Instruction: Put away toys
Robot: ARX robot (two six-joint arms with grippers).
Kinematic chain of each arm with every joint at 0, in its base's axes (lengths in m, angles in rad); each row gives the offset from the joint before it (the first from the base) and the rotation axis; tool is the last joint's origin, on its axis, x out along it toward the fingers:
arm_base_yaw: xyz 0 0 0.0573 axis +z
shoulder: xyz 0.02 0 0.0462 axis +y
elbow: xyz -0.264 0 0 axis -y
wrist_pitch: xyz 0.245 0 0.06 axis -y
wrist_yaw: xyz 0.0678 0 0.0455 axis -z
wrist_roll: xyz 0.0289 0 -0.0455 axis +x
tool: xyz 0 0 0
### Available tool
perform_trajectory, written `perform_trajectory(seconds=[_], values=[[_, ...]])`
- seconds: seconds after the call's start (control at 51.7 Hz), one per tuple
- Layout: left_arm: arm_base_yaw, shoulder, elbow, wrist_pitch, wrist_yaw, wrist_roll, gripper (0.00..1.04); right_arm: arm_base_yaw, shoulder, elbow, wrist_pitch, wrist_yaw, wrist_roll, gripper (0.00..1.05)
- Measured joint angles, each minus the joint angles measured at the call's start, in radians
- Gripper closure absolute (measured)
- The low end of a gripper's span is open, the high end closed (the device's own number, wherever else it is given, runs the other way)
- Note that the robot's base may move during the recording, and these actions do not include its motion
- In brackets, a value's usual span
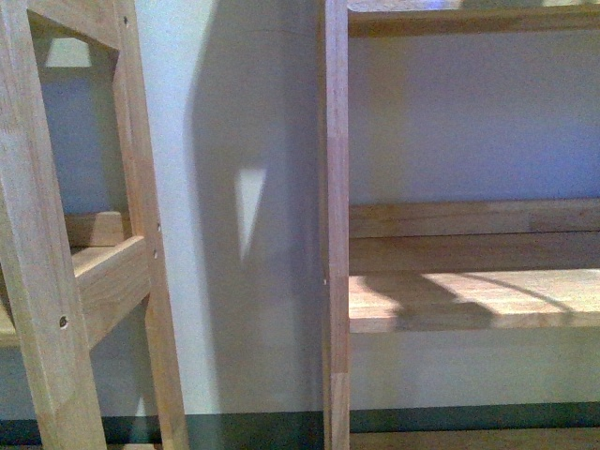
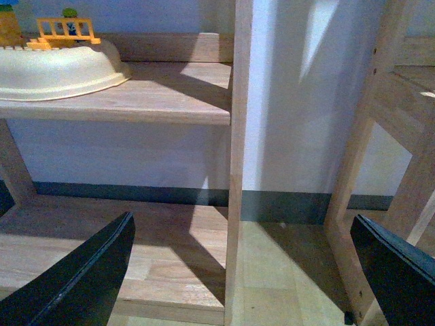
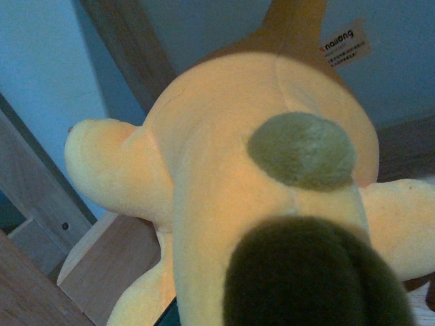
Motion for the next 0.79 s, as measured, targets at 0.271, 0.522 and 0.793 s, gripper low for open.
perform_trajectory(seconds=[0.271, 0.522, 0.793], values=[[0.000, 0.000, 0.000, 0.000, 0.000, 0.000, 0.06, -0.006, -0.004, -0.031, 0.049, -0.024, 0.023, 0.94], [0.000, 0.000, 0.000, 0.000, 0.000, 0.000, 0.06, -0.005, -0.004, -0.032, 0.057, -0.022, 0.037, 0.80], [0.000, 0.000, 0.000, 0.000, 0.000, 0.000, 0.06, -0.006, -0.031, -0.090, 0.105, 0.009, 0.011, 0.37]])
